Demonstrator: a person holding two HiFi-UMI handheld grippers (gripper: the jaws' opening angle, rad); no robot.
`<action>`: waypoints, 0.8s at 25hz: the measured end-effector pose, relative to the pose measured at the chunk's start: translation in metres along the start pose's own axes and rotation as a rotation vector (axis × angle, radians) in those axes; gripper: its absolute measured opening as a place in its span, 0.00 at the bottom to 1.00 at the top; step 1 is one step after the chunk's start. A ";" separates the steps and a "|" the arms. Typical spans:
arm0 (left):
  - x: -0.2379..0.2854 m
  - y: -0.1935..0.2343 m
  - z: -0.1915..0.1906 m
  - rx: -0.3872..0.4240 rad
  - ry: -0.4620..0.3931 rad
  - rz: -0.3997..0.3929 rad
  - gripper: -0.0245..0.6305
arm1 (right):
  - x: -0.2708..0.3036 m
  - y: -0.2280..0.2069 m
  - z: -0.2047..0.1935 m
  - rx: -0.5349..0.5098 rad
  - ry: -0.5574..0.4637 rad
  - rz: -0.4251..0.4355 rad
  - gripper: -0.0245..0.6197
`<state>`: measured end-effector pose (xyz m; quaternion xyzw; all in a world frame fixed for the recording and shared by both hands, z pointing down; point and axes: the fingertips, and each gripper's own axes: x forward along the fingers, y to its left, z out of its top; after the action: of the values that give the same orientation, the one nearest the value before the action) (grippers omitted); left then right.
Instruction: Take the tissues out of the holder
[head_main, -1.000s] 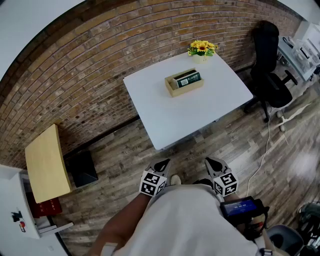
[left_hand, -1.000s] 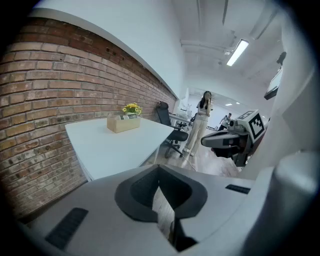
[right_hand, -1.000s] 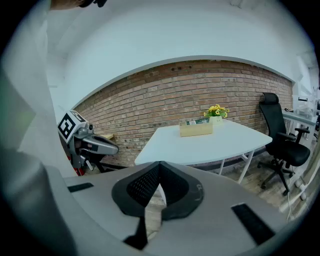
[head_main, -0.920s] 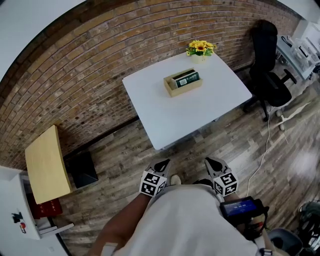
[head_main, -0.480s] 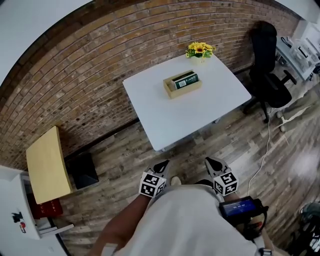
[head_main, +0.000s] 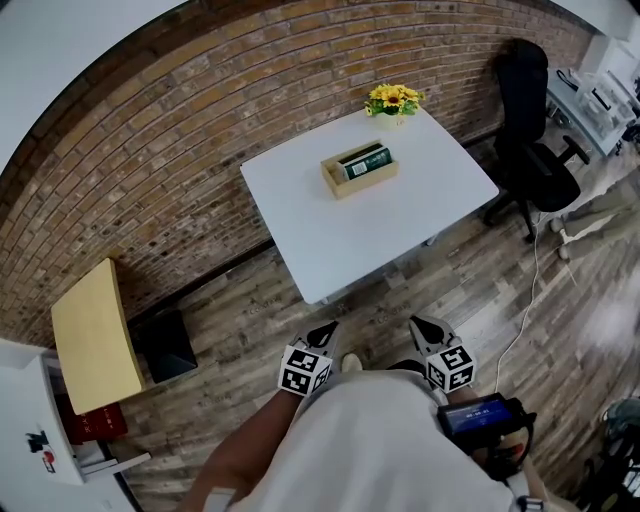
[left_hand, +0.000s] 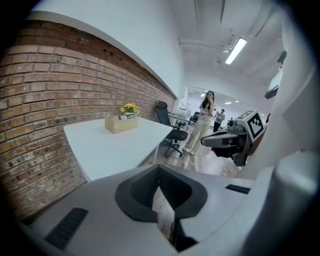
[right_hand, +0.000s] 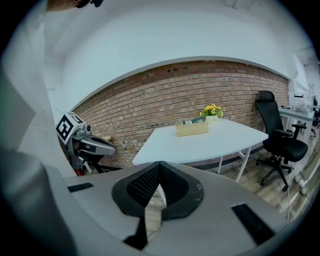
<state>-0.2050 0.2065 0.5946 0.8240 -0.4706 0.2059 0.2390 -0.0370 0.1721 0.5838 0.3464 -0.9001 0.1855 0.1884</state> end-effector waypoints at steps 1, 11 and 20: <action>0.000 0.000 0.000 0.001 0.001 -0.003 0.05 | -0.001 0.000 0.000 0.002 0.001 -0.004 0.05; 0.006 0.001 -0.002 0.004 0.012 -0.021 0.05 | -0.002 -0.004 -0.004 0.019 0.008 -0.030 0.05; 0.007 0.009 0.000 0.000 0.012 -0.018 0.05 | 0.006 -0.007 0.003 0.014 0.008 -0.032 0.05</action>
<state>-0.2094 0.1974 0.6004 0.8271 -0.4616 0.2087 0.2434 -0.0367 0.1628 0.5857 0.3613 -0.8923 0.1904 0.1923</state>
